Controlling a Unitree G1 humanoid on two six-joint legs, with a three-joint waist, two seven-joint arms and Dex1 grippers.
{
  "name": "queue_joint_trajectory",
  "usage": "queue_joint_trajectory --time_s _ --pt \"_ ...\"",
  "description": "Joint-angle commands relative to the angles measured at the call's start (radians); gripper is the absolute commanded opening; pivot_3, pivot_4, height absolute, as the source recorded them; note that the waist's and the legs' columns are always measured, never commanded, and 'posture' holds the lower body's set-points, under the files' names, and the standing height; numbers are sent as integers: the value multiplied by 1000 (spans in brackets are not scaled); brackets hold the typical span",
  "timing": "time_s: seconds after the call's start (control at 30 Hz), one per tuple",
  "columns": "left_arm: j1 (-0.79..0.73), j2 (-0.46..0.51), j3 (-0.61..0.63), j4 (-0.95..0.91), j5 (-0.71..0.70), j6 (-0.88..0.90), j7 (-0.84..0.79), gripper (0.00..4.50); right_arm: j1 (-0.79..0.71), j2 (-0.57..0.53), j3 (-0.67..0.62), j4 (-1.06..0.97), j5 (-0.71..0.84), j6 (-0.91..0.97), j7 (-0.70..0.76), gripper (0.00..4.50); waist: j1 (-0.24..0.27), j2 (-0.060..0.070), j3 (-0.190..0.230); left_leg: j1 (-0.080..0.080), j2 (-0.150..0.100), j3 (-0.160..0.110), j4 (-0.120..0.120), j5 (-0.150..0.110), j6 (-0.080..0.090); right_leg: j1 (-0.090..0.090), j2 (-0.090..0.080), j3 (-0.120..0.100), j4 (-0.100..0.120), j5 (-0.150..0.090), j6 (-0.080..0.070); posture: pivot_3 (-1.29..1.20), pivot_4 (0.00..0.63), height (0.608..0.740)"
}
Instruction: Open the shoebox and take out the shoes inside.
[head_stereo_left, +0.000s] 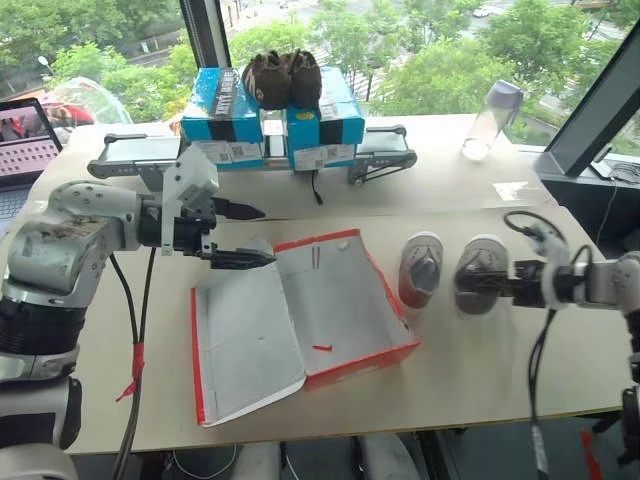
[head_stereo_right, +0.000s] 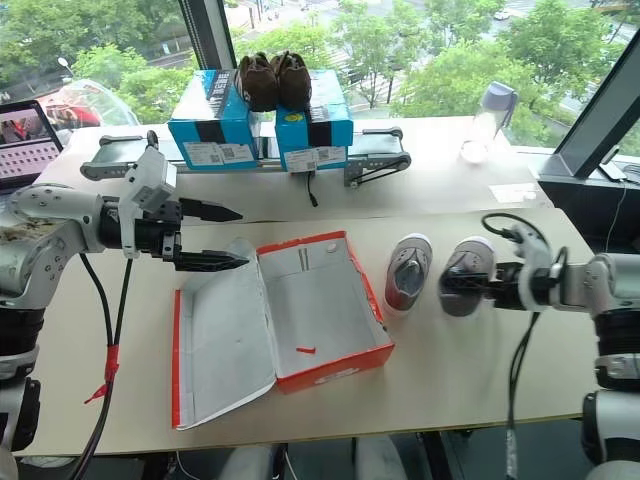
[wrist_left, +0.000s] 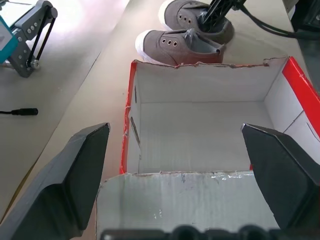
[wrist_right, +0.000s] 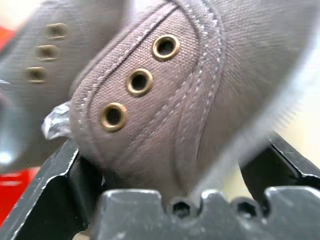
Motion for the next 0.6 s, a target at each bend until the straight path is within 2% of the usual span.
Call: queue_joint_trajectory --time_s 0.03,0.3,0.4,0.47,0.53,0.6 --pt "-26 2 13 -1 5 -19 -11 4500 -5 -95 0 -21 -60 -58 80 4461 0 0 0 0 0 0 0 0 0 0 0 0 0 0 0 0 150 740" --pt "-12 -3 62 -5 -36 17 -9 4500 4 -192 26 -307 -40 -42 250 4461 -22 0 0 1 1 0 0 0 0 0 0 0 0 0 0 0 150 740" --pt "21 -22 151 -15 -103 44 30 4500 2 -148 -35 -467 -22 -136 248 4461 -27 1 0 1 1 0 0 0 0 0 0 0 1 0 0 0 150 740" --pt "38 -76 264 15 -174 75 115 4500 -12 -88 -96 -519 17 -151 219 4461 -26 0 0 1 1 0 0 0 0 0 0 0 0 0 0 0 150 740" --pt "71 -141 390 71 -187 40 243 4500 -31 -15 -154 -506 7 -183 138 4461 -23 0 0 1 1 0 0 0 0 0 0 0 0 0 0 0 150 740" --pt "99 -173 455 98 -176 22 328 4500 -35 34 -186 -488 -30 -239 65 4461 -20 0 0 1 1 0 2 0 0 1 0 0 1 0 1 0 150 740"
